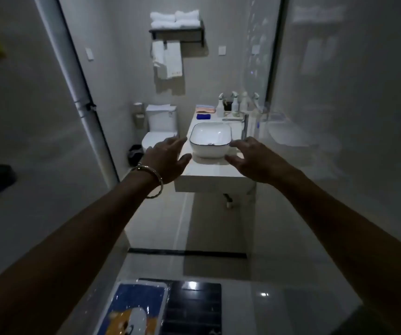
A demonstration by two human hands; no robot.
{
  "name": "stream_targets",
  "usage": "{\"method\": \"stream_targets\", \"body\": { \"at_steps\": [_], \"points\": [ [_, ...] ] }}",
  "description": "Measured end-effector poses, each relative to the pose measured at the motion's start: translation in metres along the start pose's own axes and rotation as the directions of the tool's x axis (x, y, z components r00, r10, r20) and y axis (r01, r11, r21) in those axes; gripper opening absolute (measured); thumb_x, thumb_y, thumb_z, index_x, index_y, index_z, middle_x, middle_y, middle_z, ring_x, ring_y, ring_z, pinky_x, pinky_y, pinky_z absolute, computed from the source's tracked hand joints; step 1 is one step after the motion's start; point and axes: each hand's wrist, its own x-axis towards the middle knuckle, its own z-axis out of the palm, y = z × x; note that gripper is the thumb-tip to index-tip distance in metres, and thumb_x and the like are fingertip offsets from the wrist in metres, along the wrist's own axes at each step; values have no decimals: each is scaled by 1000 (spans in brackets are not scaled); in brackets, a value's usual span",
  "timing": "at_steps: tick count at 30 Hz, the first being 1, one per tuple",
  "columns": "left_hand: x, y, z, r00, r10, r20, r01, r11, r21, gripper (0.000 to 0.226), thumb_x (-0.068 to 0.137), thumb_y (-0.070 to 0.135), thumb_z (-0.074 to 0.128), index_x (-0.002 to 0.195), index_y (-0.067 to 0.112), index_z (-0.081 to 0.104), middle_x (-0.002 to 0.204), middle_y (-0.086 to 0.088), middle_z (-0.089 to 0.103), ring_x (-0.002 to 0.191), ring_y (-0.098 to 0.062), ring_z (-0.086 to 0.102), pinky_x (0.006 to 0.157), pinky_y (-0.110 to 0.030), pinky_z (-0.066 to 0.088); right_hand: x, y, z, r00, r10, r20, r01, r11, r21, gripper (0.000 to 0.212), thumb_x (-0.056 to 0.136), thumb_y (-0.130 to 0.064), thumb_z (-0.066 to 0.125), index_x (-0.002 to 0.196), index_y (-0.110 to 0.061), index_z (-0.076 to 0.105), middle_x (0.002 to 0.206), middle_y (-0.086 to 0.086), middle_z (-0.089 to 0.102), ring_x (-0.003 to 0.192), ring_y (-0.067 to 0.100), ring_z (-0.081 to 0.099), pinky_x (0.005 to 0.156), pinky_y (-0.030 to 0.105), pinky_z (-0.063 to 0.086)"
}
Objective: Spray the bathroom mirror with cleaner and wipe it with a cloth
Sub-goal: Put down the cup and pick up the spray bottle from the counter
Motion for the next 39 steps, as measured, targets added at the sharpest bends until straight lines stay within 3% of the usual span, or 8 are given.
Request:
{"method": "stream_targets", "body": {
  "at_steps": [3,8,16,21,25,32,39],
  "points": [
    [9,-26,7,999,-47,-14,47,999,-17,51,94,36,46,140,16,36,139,-10,45,115,-29,50,93,-41,42,22,-11,24,999,-39,31,39,999,8,49,95,-41,48,138,-18,42,142,13,40,127,26,41,100,37,35],
    [42,-70,36,995,-91,52,92,995,-22,52,94,37,45,141,18,35,142,-10,41,127,-28,41,99,-44,40,80,-20,57,995,-70,72,72,997,-28,51,94,-43,48,139,-21,40,144,10,39,127,25,40,97,36,36],
    [130,-162,80,985,-128,119,137,987,-78,53,95,37,45,143,18,32,145,-11,38,130,-28,39,101,-46,40,203,-15,112,992,9,123,0,997,-73,51,95,-43,47,139,-20,40,142,11,41,124,26,44,96,37,38],
    [166,-207,104,966,-160,202,185,976,-114,52,95,36,46,142,17,33,142,-12,41,124,-29,44,98,-48,42,254,-15,161,964,52,262,-23,994,-110,53,95,-46,45,141,-21,37,143,10,39,128,27,40,103,40,35],
    [201,-236,121,961,-169,219,192,977,-89,52,95,37,45,142,19,33,141,-10,42,123,-28,45,99,-45,41,306,-6,177,960,57,274,-29,994,-104,53,95,-46,44,142,-21,36,142,9,40,126,27,42,98,36,35],
    [272,-296,164,936,-228,267,239,971,-8,53,95,39,43,144,24,29,144,-7,39,128,-25,40,101,-41,37,427,18,218,942,-38,334,64,996,-68,56,95,-46,45,143,-21,33,145,12,38,127,29,42,97,38,36],
    [375,-361,181,912,-348,218,350,936,31,50,95,35,46,141,19,35,139,-10,45,123,-26,44,97,-34,37,575,33,244,899,-190,394,195,980,28,52,94,-42,49,138,-16,40,138,14,45,119,27,48,89,35,39]
  ]
}}
